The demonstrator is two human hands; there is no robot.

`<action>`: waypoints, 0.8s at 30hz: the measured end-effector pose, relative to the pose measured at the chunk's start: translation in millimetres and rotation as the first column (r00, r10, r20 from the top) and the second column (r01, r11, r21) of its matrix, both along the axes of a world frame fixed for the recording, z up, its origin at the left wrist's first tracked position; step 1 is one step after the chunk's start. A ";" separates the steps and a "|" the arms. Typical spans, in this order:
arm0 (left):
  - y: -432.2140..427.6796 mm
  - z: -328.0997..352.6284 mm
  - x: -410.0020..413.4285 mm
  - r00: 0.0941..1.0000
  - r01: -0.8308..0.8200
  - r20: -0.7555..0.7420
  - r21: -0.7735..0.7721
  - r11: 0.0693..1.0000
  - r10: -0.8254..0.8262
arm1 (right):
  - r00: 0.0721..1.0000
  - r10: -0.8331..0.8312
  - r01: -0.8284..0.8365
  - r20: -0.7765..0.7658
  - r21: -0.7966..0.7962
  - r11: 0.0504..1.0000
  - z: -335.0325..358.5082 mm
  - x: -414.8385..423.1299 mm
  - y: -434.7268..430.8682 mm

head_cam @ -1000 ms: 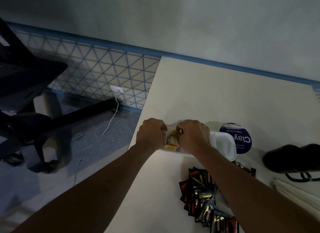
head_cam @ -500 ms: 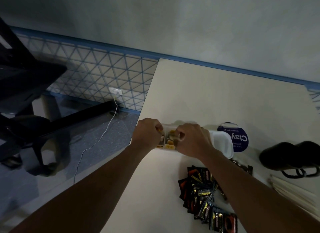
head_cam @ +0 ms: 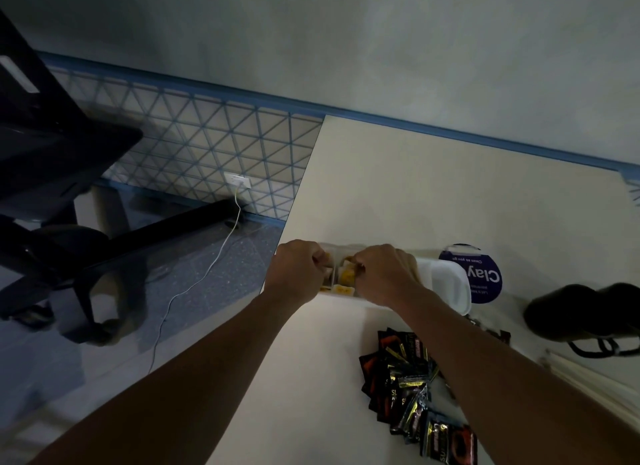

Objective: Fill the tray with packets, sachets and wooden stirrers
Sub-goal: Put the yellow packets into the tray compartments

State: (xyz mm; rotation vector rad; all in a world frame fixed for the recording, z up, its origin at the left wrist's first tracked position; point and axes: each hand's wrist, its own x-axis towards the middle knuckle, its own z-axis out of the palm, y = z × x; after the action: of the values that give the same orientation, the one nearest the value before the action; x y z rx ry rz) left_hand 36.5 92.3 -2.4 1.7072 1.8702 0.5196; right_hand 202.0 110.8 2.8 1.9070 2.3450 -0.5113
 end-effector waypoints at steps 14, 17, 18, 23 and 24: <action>1.2 -3.8 -1.0 1.000 -0.017 0.008 -0.002 1.000 0.017 | 0.991 -0.042 0.054 -0.126 0.090 0.994 -3.3 5.5 -0.7; 1.1 -2.6 -1.2 1.000 -0.014 0.002 -0.004 1.000 0.014 | 0.989 -0.043 0.055 -0.142 0.081 0.995 -0.7 10.0 -1.3; 1.0 -2.3 -1.3 1.000 -0.014 0.000 -0.002 1.000 0.014 | 0.989 -0.038 0.048 -0.142 0.071 0.996 -0.2 11.2 -1.7; 0.1 -1.6 -0.9 1.000 -0.017 0.005 -0.008 1.000 0.017 | 0.985 -0.033 0.043 -0.172 0.056 0.998 1.9 15.0 -6.7; -0.7 -1.2 -0.4 1.000 -0.013 0.006 -0.002 1.000 0.013 | 0.983 -0.037 0.049 -0.179 0.060 0.997 2.3 15.5 -8.4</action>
State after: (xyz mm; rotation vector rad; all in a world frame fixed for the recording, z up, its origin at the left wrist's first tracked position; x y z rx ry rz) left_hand 36.2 91.6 -3.6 1.6911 1.8782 0.5267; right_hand 217.6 102.4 5.1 2.0224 2.4607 -0.6428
